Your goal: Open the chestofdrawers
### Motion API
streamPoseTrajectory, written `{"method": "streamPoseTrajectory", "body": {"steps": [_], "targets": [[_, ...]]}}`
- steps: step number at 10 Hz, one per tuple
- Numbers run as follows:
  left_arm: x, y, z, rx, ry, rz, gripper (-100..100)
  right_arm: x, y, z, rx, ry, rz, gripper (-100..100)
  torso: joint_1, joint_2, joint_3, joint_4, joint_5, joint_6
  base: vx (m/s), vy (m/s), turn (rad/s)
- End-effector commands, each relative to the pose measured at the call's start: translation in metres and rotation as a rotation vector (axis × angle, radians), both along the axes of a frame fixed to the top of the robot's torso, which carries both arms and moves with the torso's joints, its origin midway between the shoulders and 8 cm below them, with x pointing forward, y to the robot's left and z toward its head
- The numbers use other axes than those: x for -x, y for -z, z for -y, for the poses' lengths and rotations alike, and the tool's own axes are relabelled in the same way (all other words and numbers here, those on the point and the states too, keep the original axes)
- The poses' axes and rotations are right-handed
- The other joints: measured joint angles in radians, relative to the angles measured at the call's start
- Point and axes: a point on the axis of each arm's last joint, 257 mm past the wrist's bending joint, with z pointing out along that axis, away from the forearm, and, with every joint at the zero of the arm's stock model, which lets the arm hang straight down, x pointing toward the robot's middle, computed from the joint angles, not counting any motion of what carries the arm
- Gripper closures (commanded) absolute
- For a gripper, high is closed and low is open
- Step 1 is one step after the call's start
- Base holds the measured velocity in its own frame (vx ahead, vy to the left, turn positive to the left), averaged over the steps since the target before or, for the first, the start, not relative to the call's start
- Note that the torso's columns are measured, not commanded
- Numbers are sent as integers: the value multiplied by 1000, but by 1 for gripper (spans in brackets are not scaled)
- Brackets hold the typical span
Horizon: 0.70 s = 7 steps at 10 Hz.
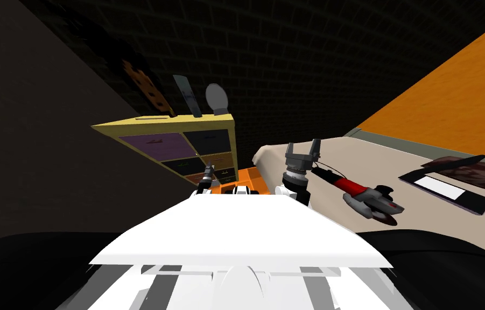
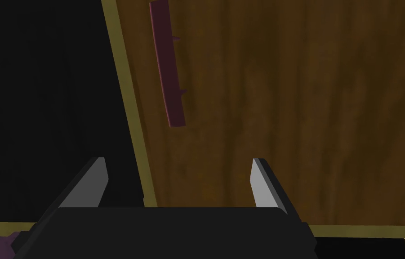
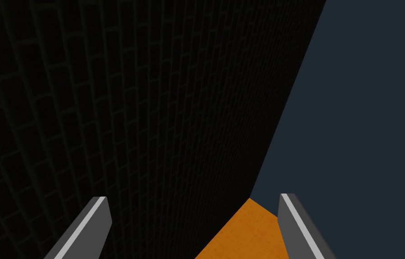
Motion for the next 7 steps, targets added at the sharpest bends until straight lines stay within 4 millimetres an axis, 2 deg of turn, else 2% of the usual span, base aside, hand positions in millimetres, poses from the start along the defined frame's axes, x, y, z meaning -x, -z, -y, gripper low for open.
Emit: {"method": "streamPoseTrajectory", "body": {"steps": [1,7], "targets": [[-5,-4,10,47,-16,7,-100,0,0,0,0,0,0,0,0,1,1,0,0,0,44,14,-3],[-9,-5,35,171,-55,24,-100,0,0,0,0,0,0,0,1,0,0,0,0,0,5,0,0]]}}
